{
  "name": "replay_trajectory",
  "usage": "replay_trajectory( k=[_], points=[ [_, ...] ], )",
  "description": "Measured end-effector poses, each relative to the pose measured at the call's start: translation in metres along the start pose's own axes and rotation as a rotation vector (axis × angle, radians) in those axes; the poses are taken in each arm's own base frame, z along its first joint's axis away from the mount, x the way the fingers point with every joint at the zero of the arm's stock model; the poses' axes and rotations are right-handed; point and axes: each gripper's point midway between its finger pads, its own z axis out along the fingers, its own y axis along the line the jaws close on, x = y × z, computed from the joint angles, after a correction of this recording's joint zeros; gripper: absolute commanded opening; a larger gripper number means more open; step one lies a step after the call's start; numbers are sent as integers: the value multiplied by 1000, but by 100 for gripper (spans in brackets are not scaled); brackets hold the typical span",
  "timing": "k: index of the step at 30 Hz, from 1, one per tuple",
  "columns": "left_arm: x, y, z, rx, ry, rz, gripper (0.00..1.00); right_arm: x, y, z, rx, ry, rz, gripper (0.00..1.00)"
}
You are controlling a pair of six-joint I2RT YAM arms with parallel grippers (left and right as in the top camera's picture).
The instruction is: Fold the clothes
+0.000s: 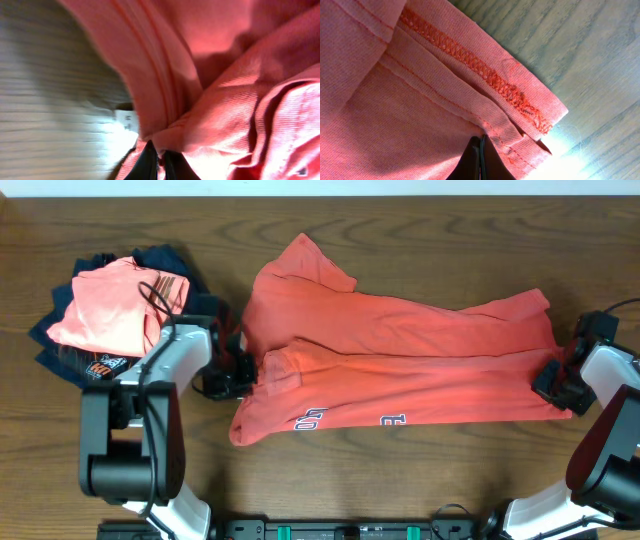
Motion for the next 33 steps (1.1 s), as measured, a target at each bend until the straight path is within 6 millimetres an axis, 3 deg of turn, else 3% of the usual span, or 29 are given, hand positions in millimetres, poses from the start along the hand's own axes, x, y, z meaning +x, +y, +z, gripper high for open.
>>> replay_trajectory(
  k=[5,6,8,9,17,19,25,29,33],
  points=[
    [-20,10,-31,14,-112,-47,6,0,0,0,0,0,0,1],
    [-21,9,-35,18,-126,-48,15,0,0,0,0,0,0,1],
    [-21,7,-39,25,-135,-41,53,0,0,0,0,0,0,1],
    [-20,6,-41,31,-132,-47,58,0,0,0,0,0,0,1],
    [-1,-19,-40,87,-74,-15,57,0,0,0,0,0,0,1],
    [1,-29,-38,97,-68,13,53,0,0,0,-1,0,0,1],
    [-6,-56,-34,116,-122,118,49,2,-3,0,14,6,-1,1],
    [1,-55,-31,82,-103,130,49,11,-20,1,93,36,33,1],
    [2,-52,-31,67,-99,126,49,5,-25,3,73,27,77,7]
  ],
)
